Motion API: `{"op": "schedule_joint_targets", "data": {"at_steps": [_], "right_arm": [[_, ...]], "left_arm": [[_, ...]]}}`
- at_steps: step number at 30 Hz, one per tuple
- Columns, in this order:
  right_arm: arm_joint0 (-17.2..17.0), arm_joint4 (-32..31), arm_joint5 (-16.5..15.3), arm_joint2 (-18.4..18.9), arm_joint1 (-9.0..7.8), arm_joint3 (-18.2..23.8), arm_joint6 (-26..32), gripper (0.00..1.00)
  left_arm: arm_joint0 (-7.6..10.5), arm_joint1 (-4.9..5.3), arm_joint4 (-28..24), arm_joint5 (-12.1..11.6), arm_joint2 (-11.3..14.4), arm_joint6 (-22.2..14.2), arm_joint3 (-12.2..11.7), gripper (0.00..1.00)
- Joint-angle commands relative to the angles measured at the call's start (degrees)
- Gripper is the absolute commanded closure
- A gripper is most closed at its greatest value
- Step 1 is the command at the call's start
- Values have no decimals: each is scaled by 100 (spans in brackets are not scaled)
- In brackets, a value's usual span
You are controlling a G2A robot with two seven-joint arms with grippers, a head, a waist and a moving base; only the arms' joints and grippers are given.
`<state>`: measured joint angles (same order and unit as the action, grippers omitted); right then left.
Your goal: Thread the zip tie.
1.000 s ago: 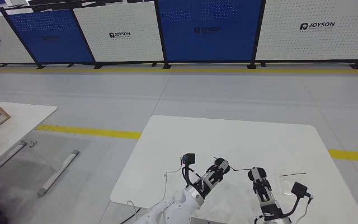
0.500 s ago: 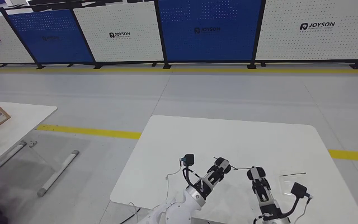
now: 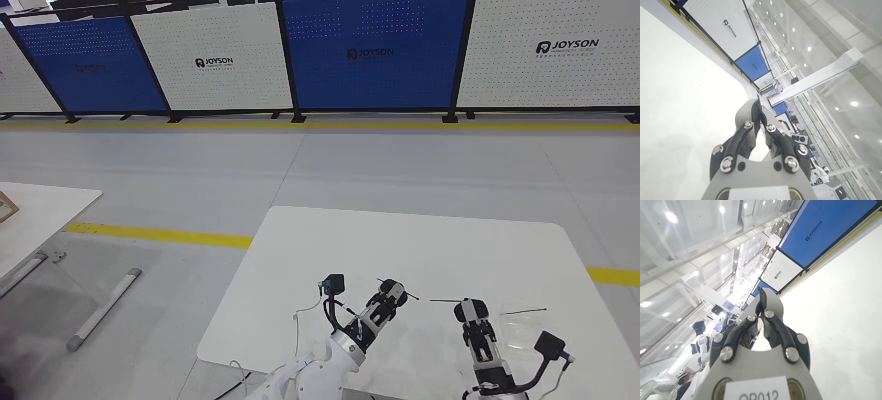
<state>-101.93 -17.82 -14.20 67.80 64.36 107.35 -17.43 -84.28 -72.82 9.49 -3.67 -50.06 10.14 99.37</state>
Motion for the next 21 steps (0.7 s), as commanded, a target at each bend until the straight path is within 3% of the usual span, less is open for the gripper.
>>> {"op": "schedule_joint_targets", "data": {"at_steps": [1,21], "right_arm": [[1,2,1,-2,0,-1,-1,100],[134,-142,201,-113,130,-54,260,100]], "left_arm": [[0,0,-1,-1,0,-1,0,100],[0,0,-1,-1,0,-1,0,100]]}}
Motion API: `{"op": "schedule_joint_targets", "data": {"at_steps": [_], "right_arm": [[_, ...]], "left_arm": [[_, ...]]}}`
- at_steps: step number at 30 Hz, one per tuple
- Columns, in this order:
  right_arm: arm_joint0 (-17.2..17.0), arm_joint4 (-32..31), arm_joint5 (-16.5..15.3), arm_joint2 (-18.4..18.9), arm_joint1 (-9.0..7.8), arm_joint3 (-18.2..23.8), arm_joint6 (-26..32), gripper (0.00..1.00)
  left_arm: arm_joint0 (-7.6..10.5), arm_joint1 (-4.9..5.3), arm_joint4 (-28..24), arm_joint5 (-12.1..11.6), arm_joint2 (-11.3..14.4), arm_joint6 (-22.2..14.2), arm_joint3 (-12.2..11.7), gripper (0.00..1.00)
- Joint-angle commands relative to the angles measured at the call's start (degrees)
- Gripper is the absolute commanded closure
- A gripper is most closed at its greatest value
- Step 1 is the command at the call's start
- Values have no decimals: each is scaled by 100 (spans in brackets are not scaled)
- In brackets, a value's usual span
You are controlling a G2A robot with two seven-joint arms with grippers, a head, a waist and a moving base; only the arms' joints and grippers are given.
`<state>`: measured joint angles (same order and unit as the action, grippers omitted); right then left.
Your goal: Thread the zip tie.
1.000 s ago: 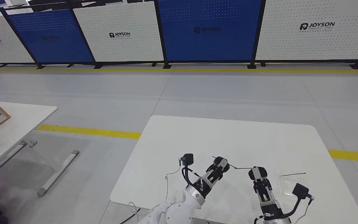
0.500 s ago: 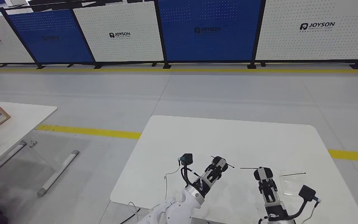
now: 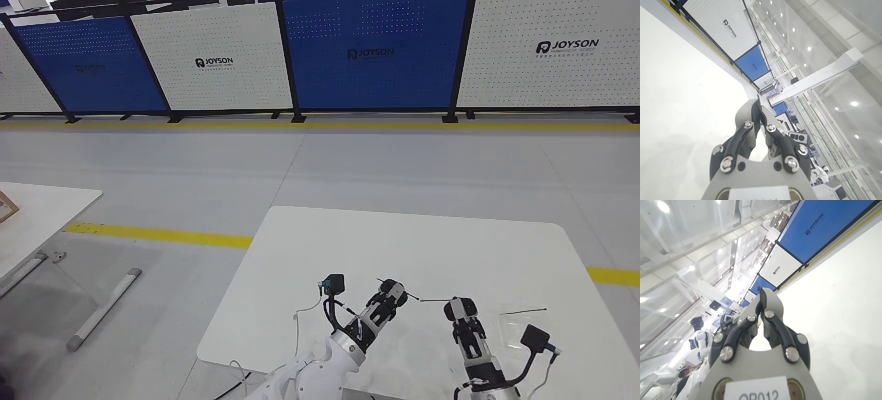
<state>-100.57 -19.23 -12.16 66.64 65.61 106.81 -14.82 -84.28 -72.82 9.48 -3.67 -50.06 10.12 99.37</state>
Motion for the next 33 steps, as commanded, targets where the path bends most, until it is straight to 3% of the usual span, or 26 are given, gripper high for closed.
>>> {"op": "schedule_joint_targets", "data": {"at_steps": [1,24,33], "right_arm": [[-5,-2,-6,8,11,1,-2,100],[75,-88,213,18,143,-18,227,100],[93,-88,144,-7,197,-59,237,100]], "left_arm": [[0,0,0,0,0,0,0,100],[0,0,0,0,0,0,0,100],[0,0,0,0,0,0,0,100]]}}
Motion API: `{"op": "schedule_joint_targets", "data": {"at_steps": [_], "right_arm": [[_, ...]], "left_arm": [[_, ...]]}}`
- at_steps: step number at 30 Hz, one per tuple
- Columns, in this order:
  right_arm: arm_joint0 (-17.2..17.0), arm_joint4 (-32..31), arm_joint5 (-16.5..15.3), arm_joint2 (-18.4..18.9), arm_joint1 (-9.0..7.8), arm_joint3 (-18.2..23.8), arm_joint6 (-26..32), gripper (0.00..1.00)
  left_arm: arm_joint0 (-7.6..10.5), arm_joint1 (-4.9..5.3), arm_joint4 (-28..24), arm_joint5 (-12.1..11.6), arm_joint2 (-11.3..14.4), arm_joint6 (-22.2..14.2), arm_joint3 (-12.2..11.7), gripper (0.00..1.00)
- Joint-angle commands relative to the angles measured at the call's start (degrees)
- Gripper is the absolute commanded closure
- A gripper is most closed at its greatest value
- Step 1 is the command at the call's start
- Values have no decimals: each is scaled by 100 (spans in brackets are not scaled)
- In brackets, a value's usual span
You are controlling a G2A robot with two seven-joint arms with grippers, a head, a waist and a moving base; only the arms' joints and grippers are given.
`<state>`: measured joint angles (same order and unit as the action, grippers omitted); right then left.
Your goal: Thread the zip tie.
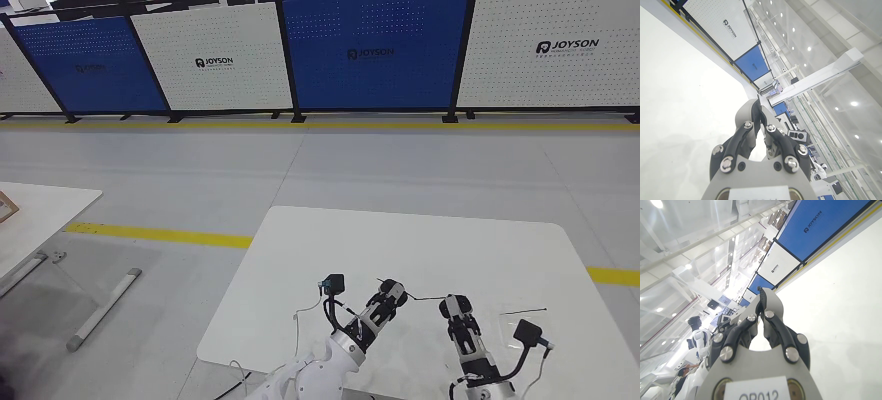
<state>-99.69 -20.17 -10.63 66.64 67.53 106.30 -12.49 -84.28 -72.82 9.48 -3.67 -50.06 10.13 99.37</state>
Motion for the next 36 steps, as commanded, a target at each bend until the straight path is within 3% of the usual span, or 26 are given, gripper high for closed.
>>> {"op": "schedule_joint_targets", "data": {"at_steps": [1,14,27,36], "right_arm": [[9,14,-18,-13,11,-18,7,100],[68,605,-367,78,72,-245,307,100],[88,624,-331,77,78,-256,328,100],[192,697,-367,-20,136,-307,445,100]], "left_arm": [[0,0,0,0,0,0,0,100],[0,0,0,0,0,0,0,100],[0,0,0,0,0,0,0,100],[-47,-21,-189,-153,-39,-113,93,100]]}}
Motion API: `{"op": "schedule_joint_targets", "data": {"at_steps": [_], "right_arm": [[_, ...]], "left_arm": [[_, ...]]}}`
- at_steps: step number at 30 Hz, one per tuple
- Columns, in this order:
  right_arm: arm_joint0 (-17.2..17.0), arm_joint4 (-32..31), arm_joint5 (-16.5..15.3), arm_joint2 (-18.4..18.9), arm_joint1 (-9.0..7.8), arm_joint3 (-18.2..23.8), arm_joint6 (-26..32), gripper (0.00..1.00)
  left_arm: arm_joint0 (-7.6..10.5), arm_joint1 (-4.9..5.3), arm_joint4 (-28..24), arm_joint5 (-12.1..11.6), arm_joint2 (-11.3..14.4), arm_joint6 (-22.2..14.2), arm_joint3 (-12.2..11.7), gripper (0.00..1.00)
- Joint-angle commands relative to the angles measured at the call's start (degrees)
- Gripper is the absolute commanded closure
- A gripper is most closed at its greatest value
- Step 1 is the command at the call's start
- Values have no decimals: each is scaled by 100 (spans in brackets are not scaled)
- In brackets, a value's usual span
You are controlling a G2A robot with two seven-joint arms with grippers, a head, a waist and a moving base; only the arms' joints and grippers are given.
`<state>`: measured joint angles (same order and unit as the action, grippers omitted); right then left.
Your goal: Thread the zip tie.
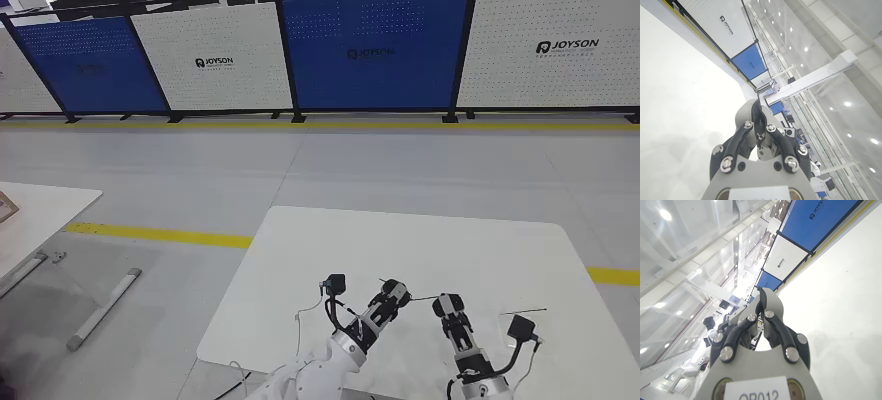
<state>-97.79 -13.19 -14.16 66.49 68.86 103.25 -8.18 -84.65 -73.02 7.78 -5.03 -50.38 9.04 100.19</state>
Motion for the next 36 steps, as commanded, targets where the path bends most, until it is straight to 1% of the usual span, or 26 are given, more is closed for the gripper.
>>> {"op": "schedule_joint_targets", "data": {"at_steps": [1,3,5,8,11,14,19,20,21,23,24,31,33,35,36], "right_arm": [[7,-5,-43,-9,8,-5,30,100],[1,-21,-151,-15,13,-2,54,100],[-36,-29,-327,9,16,-9,27,100],[-101,9,-532,88,20,-17,-88,100],[-143,118,-532,168,27,23,-173,100],[-162,151,-509,223,30,3,-141,100],[-157,72,-408,229,48,3,-86,100],[-158,63,-401,231,52,5,-87,100],[-161,44,-389,235,56,9,-93,100],[-168,14,-367,244,63,19,-108,100],[-173,-6,-352,249,66,28,-125,100],[-175,-145,-167,241,102,56,-233,100],[-170,-156,-113,235,114,54,-252,100],[-164,-149,-61,238,125,54,-254,100],[-163,-149,-47,240,128,56,-249,100]], "left_arm": [[-21,-1,-21,-28,-19,-11,17,100],[-36,-3,-29,-38,-35,-15,24,100],[-48,-5,-57,-47,-63,-12,30,100],[-62,-14,-122,-69,-97,20,33,100],[-82,-27,-287,-155,-115,20,49,100],[-88,-35,-428,-200,-127,-73,49,100],[-80,-44,-387,-165,-119,-145,11,100],[-80,-47,-375,-161,-115,-144,8,94],[-74,-47,-298,-136,-112,-146,-9,91],[-79,-51,-248,-129,-103,-130,-11,91],[-78,-52,-219,-119,-102,-130,-22,93],[-52,-71,-202,-52,-97,-163,-94,91],[-45,-77,-192,-37,-96,-165,-111,89],[-37,-79,-144,-4,-93,-186,-130,81],[-36,-82,-136,1,-90,-190,-132,74]]}}
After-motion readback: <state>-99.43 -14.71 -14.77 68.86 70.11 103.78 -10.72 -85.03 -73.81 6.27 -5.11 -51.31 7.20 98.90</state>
